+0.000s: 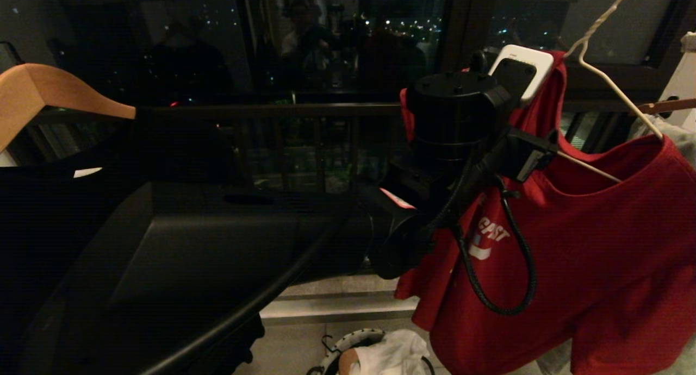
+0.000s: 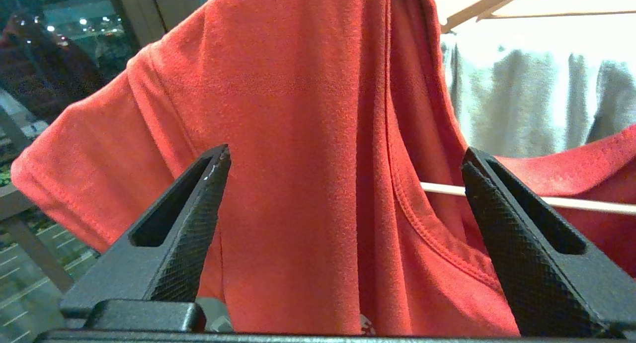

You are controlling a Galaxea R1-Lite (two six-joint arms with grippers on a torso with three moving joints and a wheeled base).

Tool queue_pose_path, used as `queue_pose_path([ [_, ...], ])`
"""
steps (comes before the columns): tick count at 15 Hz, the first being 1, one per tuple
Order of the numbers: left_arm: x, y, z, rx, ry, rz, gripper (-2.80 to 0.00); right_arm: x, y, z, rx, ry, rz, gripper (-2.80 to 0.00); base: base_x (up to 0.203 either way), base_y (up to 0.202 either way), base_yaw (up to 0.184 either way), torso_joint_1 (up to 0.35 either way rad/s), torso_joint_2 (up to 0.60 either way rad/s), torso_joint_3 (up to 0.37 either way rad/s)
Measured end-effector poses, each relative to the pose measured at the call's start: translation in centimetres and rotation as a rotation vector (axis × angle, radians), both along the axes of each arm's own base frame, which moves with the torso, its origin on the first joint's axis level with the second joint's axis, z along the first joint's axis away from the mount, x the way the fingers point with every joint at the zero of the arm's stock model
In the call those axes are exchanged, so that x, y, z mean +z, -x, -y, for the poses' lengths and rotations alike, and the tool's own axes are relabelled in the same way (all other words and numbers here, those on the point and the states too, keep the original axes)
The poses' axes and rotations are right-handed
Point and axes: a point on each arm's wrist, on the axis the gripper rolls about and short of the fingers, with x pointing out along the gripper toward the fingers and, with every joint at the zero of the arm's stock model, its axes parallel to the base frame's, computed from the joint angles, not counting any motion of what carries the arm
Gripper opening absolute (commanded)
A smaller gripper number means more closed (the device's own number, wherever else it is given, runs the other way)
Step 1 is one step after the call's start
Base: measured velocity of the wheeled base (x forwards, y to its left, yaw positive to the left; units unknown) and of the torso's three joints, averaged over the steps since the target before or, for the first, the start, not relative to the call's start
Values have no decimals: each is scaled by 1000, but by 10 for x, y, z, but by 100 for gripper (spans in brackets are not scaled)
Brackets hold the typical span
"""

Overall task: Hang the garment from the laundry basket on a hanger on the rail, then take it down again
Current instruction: Take the clothes off the clothes rack

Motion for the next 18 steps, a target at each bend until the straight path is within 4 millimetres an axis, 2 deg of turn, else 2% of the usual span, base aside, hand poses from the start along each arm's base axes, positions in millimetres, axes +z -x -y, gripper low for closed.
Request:
queue_pose_path([
  [3, -1, -5, -2, 11, 1, 2, 0, 6, -24, -6, 56, -4, -4, -280, 0, 0, 0, 0, 0, 0],
  [8, -4, -9, -3, 22, 5, 3, 0, 10, -62, -27, 95, -14, -13, -280, 0, 0, 0, 0, 0, 0],
  [13, -4, -10, -4, 25, 3, 8, 0, 7, -80, -39, 121, -16, -27, -280, 0, 0, 0, 0, 0, 0],
  [18, -3, -12, -5, 30, 2, 15, 0, 6, -85, -46, 148, -15, -31, -280, 0, 0, 0, 0, 0, 0],
])
